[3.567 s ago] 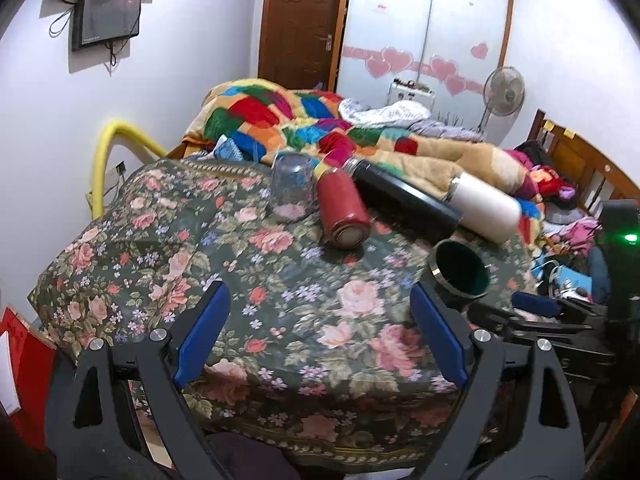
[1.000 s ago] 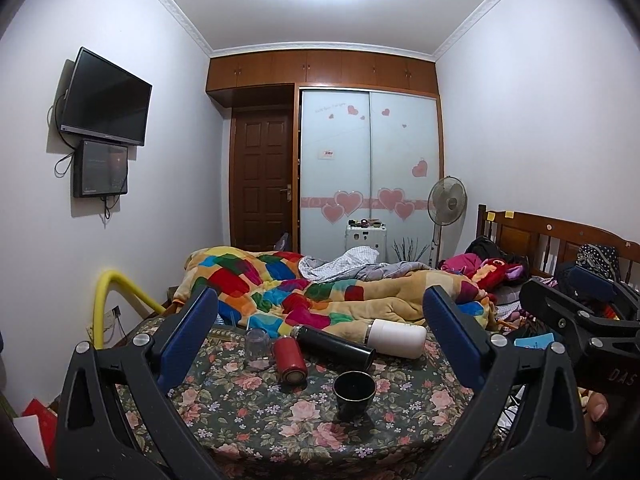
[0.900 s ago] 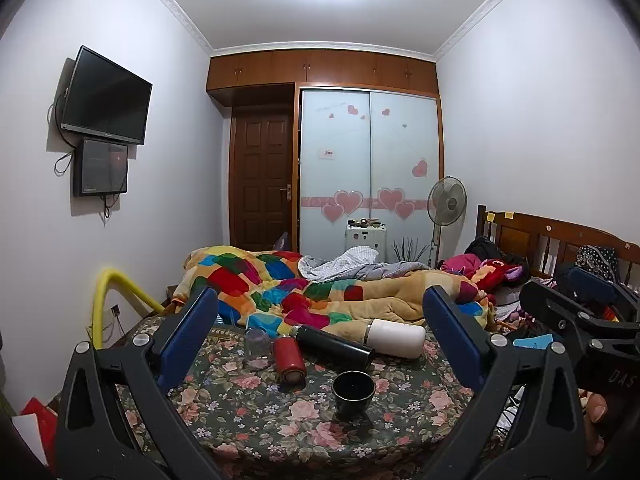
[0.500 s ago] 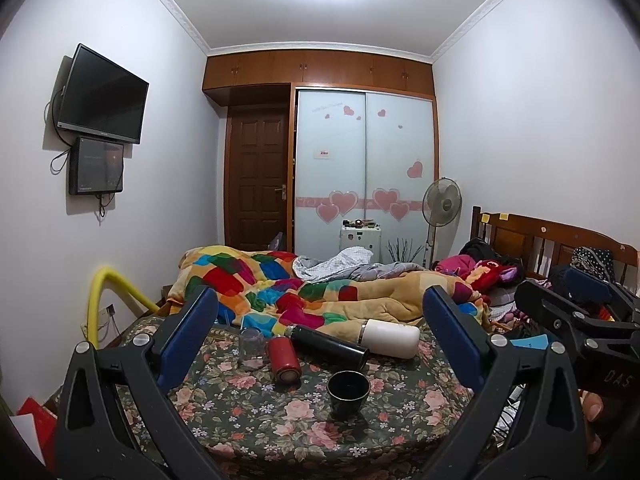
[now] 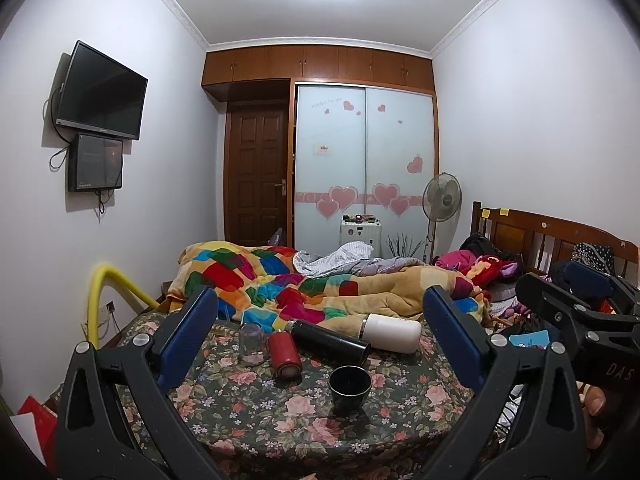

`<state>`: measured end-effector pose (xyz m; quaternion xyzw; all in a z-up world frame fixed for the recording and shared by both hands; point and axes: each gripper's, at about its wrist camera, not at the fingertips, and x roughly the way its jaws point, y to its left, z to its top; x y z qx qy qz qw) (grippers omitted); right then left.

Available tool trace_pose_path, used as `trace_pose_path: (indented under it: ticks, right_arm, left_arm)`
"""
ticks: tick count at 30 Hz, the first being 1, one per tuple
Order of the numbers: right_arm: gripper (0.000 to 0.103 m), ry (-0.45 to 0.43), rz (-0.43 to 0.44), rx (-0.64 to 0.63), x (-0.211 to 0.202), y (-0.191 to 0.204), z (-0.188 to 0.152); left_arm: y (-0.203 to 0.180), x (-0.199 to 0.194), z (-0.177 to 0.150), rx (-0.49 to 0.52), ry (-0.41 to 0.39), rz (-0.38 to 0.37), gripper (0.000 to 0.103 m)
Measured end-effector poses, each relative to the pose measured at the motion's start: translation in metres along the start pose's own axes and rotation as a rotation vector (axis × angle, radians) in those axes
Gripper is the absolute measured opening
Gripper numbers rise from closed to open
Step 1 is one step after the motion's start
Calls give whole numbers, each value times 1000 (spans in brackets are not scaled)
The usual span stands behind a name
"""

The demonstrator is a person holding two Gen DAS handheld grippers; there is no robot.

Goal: Flip cup upright

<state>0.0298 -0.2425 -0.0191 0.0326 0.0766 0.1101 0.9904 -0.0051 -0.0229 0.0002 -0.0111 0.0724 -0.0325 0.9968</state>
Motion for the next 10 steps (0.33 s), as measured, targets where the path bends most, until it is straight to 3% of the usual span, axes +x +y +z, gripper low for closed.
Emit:
trace_pose_path:
  ticks: [10]
  right_arm:
    - [103, 31, -2, -25, 13, 11, -1]
  left_arm:
    - [25, 15, -13, -56, 37, 38, 103]
